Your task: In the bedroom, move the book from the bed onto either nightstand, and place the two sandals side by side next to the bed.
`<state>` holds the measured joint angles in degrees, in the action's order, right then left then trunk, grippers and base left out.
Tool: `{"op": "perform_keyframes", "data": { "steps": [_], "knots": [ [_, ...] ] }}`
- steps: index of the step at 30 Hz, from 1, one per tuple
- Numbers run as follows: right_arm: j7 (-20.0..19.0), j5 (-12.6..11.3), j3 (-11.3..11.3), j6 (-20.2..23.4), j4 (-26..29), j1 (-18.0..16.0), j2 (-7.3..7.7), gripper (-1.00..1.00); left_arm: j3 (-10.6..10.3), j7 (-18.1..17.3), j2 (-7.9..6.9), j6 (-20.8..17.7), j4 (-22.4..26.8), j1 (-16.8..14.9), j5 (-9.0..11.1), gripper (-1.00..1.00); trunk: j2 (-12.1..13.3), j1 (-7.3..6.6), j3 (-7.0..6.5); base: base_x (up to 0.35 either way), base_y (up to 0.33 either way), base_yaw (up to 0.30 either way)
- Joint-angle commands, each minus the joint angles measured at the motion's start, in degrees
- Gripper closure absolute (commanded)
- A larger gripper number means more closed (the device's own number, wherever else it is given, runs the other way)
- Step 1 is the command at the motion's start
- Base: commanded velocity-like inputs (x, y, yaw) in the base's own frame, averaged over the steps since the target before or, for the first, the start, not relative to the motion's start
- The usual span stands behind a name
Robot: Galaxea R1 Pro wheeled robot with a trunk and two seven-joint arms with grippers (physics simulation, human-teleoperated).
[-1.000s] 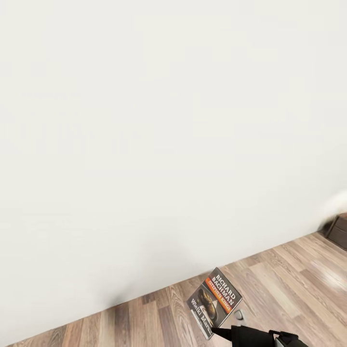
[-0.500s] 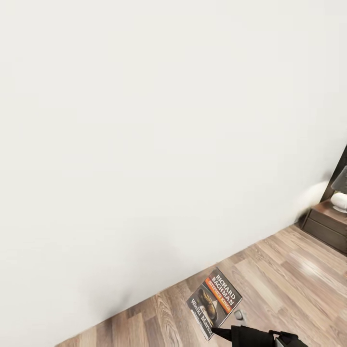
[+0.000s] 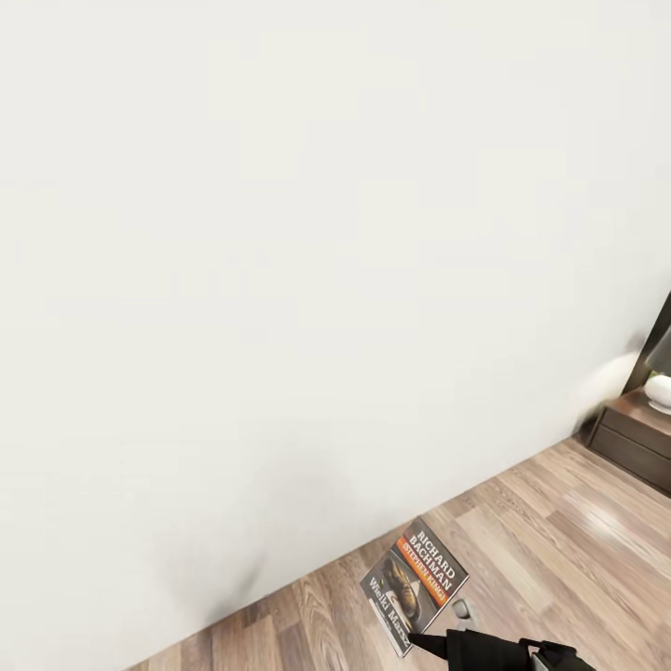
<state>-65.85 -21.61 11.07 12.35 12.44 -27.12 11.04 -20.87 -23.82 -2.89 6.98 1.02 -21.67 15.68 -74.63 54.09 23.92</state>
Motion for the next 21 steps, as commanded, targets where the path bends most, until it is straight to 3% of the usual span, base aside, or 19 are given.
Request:
{"op": "perform_keyframes", "data": {
  "steps": [1,10,14,21],
  "knots": [
    [-0.08,-0.62,0.36,0.57,0.04,-0.03,0.04,1.0,-0.49,-0.18,-0.01,0.21,-0.05,-0.04,0.5,-1.0,-0.03,0.03,0.06,0.291,0.0,0.0],
    [-0.14,-0.62,0.37,0.57,0.05,-0.03,0.03,1.0,-0.49,-0.18,-0.01,0.23,-0.05,-0.04,0.5,-1.0,-0.03,0.03,0.06,0.287,0.0,0.0],
    [-0.2,-0.62,0.36,0.58,0.04,-0.03,0.07,1.0,-0.49,-0.18,-0.01,0.23,-0.05,-0.04,0.5,-1.0,-0.03,0.03,0.06,0.063,0.0,-0.031],
    [-0.23,-0.62,0.36,0.62,0.06,-0.03,0.12,1.0,-0.49,-0.18,-0.01,0.23,-0.05,-0.04,0.5,-1.0,-0.03,0.03,0.06,0.008,0.0,-0.232]
  ]
}}
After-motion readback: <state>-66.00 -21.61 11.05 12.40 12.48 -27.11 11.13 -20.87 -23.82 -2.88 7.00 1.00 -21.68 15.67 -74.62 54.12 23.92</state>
